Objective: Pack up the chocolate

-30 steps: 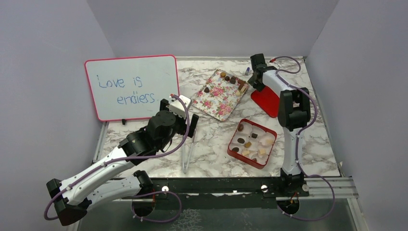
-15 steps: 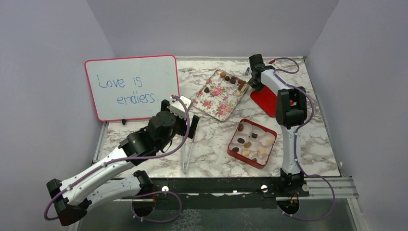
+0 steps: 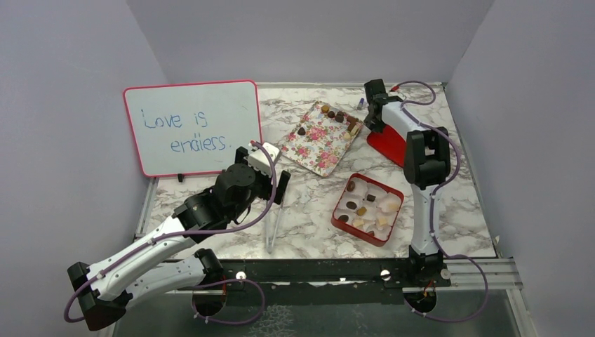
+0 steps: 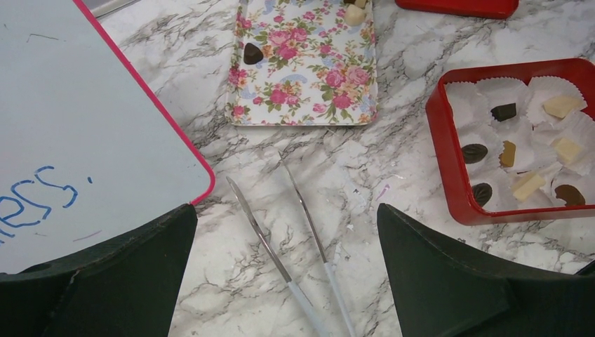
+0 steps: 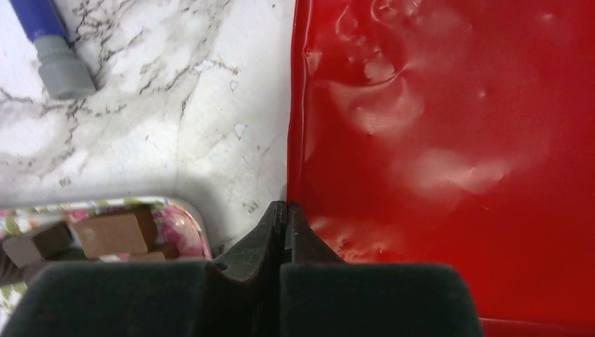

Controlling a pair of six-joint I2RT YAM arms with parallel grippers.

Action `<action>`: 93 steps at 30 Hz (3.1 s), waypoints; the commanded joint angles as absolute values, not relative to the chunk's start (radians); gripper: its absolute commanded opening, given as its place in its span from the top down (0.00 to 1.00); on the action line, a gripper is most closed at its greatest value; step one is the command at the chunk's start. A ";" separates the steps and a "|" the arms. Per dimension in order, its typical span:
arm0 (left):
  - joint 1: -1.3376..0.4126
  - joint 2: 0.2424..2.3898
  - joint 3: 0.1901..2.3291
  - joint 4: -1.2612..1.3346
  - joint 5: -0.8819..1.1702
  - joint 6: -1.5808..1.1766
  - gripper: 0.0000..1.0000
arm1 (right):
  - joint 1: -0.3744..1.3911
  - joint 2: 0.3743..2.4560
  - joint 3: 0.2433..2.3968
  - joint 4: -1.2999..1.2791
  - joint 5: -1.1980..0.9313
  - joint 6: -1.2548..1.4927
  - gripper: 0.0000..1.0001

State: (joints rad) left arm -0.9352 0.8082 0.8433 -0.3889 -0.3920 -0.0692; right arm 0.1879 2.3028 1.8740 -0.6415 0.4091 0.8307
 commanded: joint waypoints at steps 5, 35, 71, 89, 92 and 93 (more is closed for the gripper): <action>-0.929 0.798 0.831 -0.352 -0.330 -0.044 0.01 | 0.184 2.024 1.722 -0.524 0.309 0.547 0.99; -0.928 0.535 0.726 -0.028 0.249 0.407 0.02 | 0.186 1.162 1.209 -0.632 -0.484 0.176 0.99; -0.931 1.416 1.332 -0.207 0.440 1.316 0.32 | 0.187 0.996 1.150 -0.632 -0.898 0.149 0.99; -0.951 1.464 1.399 -0.235 0.393 1.245 0.77 | 0.187 1.011 1.191 -0.579 -0.917 0.184 0.99; -0.950 1.457 1.402 -0.227 0.338 1.215 0.90 | 0.187 0.996 1.198 -0.537 -0.879 0.233 0.96; -0.951 1.455 1.403 -0.221 0.312 1.202 0.94 | 0.188 0.991 1.198 -0.518 -0.862 0.252 0.91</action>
